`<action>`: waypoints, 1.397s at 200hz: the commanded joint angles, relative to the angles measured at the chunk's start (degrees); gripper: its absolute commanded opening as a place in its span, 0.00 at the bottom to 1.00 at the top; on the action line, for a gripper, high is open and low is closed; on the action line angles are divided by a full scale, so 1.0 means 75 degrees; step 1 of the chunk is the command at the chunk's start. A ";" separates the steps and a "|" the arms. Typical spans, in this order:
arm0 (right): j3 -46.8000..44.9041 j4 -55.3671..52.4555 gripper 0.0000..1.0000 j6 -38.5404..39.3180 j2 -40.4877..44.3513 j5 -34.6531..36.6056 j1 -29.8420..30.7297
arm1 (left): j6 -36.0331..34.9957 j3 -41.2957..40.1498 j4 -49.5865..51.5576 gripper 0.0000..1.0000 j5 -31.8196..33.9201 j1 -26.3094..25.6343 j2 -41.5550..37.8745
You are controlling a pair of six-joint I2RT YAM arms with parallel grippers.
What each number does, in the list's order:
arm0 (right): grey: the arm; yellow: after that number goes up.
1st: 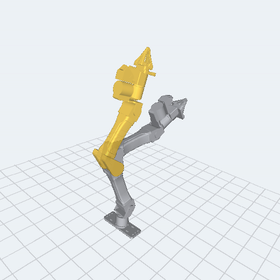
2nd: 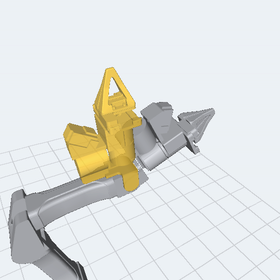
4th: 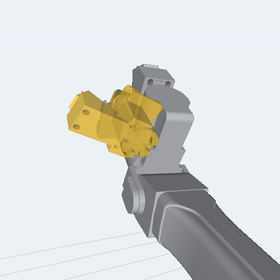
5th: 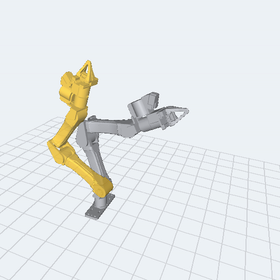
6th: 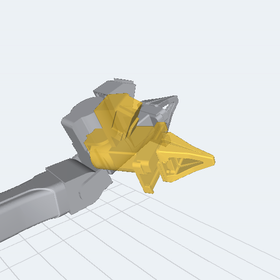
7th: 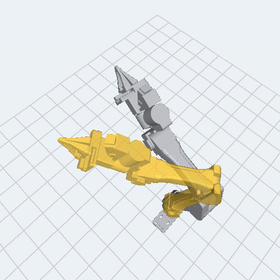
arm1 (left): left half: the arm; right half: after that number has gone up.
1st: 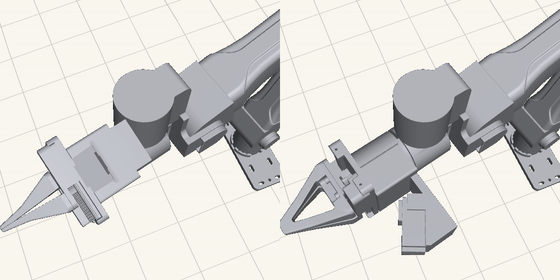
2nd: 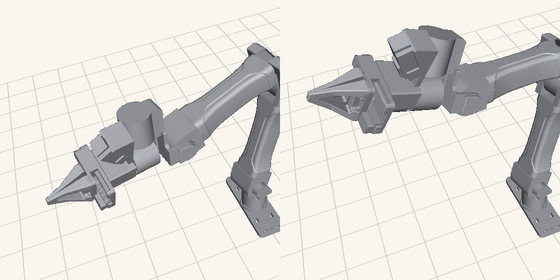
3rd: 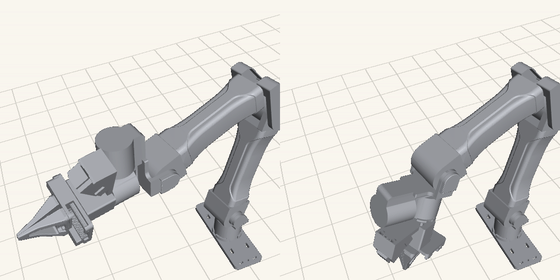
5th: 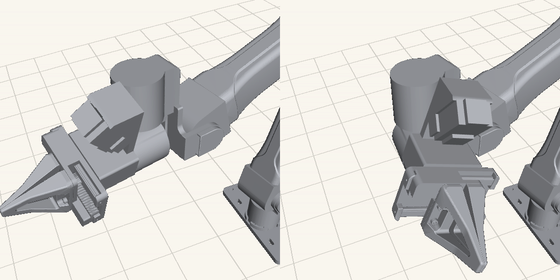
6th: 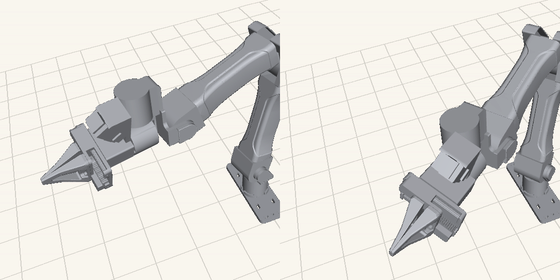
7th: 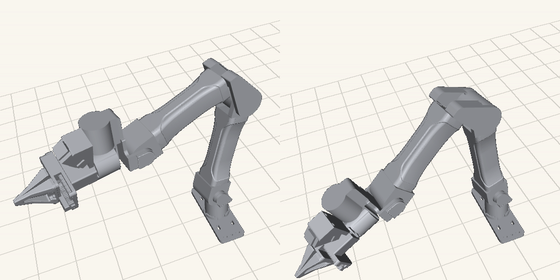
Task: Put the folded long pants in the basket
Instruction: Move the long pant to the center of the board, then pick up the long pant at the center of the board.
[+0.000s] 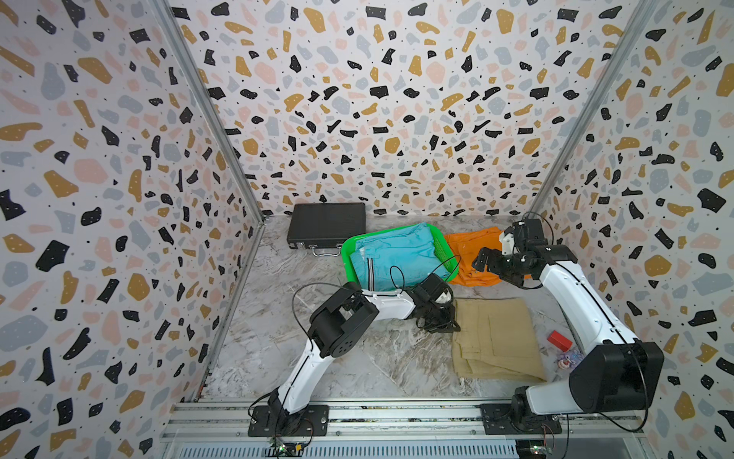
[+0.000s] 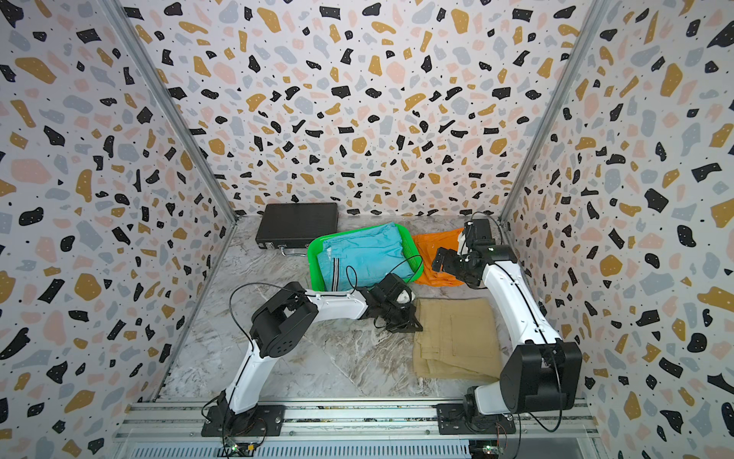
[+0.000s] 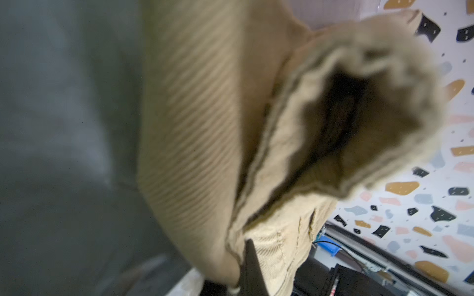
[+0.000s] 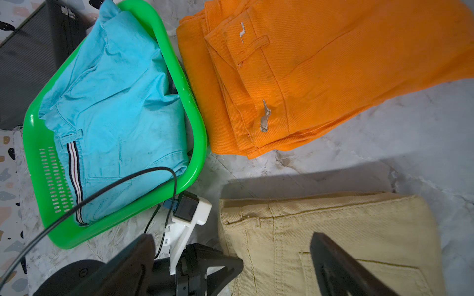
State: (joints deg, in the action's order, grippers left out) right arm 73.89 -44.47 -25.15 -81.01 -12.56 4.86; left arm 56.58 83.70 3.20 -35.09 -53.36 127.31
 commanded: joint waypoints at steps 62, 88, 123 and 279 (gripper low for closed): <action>-0.0294 -0.0236 1.00 -0.0205 0.0562 -0.0380 -0.0021 | -0.1729 -0.3007 0.2439 0.00 0.0784 0.0963 -0.3736; -0.1249 -0.0156 1.00 -0.0649 0.0917 -0.1234 -0.0016 | -0.2270 -0.3514 0.2738 0.00 0.0745 0.1608 -0.4389; -0.3427 0.0931 0.99 -0.1696 0.1688 -0.2640 -0.0004 | -0.2782 -0.3590 0.2993 0.00 0.0451 0.1698 -0.4170; -0.5346 0.2110 0.27 -0.1879 0.0520 -0.2415 0.0687 | -0.2669 -0.3811 0.3042 0.00 0.0697 0.1877 -0.3941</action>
State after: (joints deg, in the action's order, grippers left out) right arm 34.02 -28.42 -40.10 -78.00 -34.24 9.45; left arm 36.82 55.37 24.88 -30.52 -39.86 97.08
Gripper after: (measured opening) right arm 0.433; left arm 0.079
